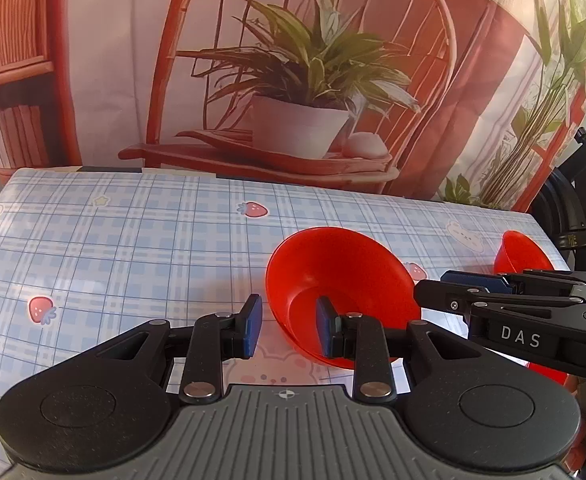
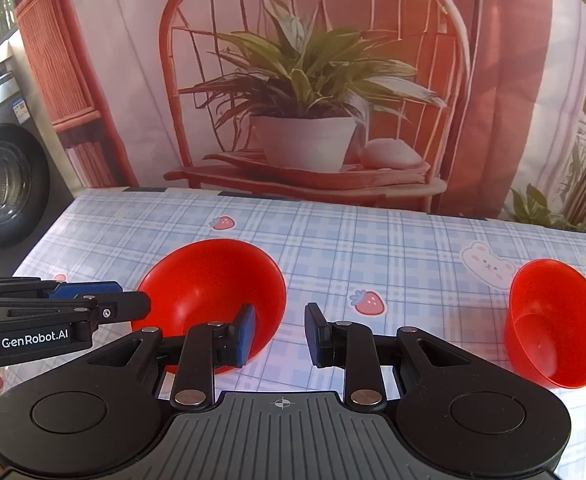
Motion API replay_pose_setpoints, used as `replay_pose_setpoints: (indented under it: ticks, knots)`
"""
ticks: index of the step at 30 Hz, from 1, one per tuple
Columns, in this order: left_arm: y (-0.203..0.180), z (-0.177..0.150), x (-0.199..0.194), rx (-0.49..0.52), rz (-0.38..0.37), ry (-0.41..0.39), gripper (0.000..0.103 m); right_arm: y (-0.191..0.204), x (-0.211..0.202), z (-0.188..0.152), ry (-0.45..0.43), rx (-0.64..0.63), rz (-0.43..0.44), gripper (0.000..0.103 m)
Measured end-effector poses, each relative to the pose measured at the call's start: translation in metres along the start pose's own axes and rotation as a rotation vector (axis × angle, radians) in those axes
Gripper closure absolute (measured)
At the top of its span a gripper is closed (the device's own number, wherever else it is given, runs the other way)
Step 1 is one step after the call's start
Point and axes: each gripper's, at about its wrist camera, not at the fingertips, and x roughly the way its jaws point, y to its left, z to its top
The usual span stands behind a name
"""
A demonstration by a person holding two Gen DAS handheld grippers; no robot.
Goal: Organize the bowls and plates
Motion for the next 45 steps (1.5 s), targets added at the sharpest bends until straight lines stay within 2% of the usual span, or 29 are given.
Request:
replay_pose_setpoints:
  ticks: [7,9,11,16,32,45]
  knots:
    - [0.001,-0.004,0.012,0.011,0.002,0.024,0.073,0.005,0.015,-0.006,0.035,0.004,0.008,0.079]
    - [0.0,-0.006,0.014,0.022,-0.002,0.029,0.085,0.007,0.017,-0.009,0.042,-0.001,-0.002,0.082]
    - [-0.001,-0.007,0.015,0.032,0.0,0.029,0.086,0.009,0.018,-0.011,0.045,-0.008,-0.001,0.087]
    - [-0.004,-0.008,0.011,0.041,0.009,0.025,0.087,0.01,0.012,-0.012,0.036,-0.001,0.002,0.089]
    - [-0.037,-0.009,-0.038,0.085,-0.006,-0.03,0.087,-0.004,-0.06,-0.037,-0.099,0.138,0.022,0.089]
    - [-0.077,-0.018,-0.065,0.135,-0.025,-0.033,0.086,-0.023,-0.111,-0.055,-0.182,0.137,0.02,0.089]
